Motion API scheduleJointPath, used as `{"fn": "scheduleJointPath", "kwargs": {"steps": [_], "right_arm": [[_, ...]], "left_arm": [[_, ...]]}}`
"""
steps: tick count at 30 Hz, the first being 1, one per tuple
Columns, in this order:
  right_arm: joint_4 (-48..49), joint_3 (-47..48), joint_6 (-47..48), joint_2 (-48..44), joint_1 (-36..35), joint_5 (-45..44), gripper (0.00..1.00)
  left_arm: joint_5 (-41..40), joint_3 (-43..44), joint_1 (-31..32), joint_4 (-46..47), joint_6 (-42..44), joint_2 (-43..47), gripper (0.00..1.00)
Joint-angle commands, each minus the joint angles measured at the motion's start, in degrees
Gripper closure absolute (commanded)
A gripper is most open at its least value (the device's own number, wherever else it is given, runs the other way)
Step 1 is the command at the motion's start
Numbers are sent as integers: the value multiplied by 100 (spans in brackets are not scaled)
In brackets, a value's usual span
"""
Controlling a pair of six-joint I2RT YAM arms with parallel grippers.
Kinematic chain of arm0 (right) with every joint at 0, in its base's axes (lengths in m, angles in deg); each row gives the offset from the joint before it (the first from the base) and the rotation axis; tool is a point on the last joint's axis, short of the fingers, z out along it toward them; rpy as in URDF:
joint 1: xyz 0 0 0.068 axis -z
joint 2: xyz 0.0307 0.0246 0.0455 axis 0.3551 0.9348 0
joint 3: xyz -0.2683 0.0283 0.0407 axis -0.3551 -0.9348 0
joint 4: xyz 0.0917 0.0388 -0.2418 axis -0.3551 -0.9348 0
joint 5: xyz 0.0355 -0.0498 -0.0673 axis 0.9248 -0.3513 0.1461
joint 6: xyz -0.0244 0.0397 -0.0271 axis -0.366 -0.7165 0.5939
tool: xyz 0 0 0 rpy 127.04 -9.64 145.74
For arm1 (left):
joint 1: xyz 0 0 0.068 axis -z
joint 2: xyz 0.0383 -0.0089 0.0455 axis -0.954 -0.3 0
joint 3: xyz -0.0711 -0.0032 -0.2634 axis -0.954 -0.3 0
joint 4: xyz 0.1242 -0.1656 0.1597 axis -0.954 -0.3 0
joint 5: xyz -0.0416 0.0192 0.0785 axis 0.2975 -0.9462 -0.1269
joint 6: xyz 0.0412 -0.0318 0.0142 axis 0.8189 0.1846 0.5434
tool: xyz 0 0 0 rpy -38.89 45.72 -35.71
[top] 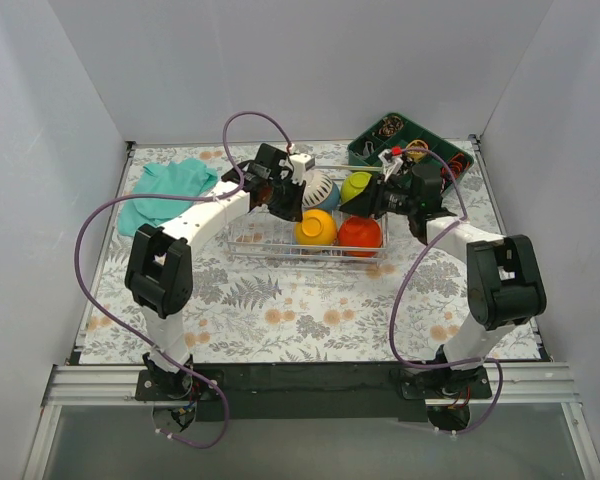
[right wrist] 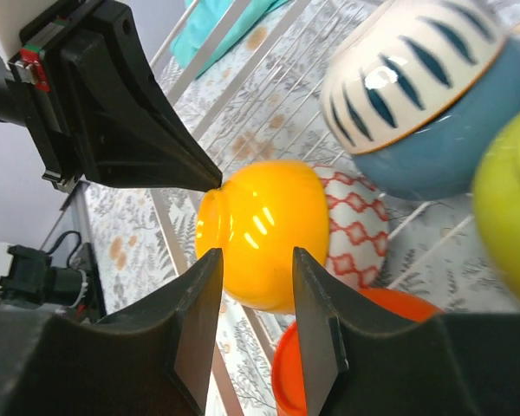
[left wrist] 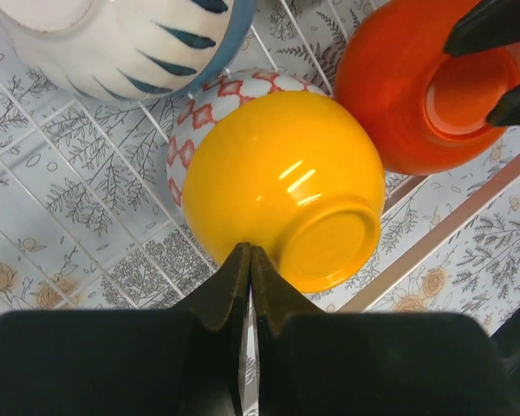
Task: Load the bowls into the dish rack
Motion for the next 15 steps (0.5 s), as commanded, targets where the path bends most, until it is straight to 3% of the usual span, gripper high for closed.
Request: {"fn": "scheduleJointPath", "kwargs": {"steps": [1, 9, 12, 13, 14, 15], "right_arm": [[-385, 30, 625, -512, 292, -57, 54], [-857, -23, 1020, -907, 530, 13, 54], [-1394, 152, 1512, -1205, 696, -143, 51], [-1918, 222, 1644, -1294, 750, -266, 40], [-2193, 301, 2002, -1408, 811, -424, 2], [-2405, 433, 2110, -1644, 899, -1018, 1]], "left_arm": [[-122, 358, 92, 48, -31, -38, 100], [-579, 437, 101, -4, 13, 67, 100], [-1340, 464, 92, -57, 92, 260, 100], [-1554, 446, 101, -31, 127, 444, 100], [-1730, 429, 83, 4, 214, 541, 98], [-2080, 402, 83, 100, 389, 647, 92]]}}
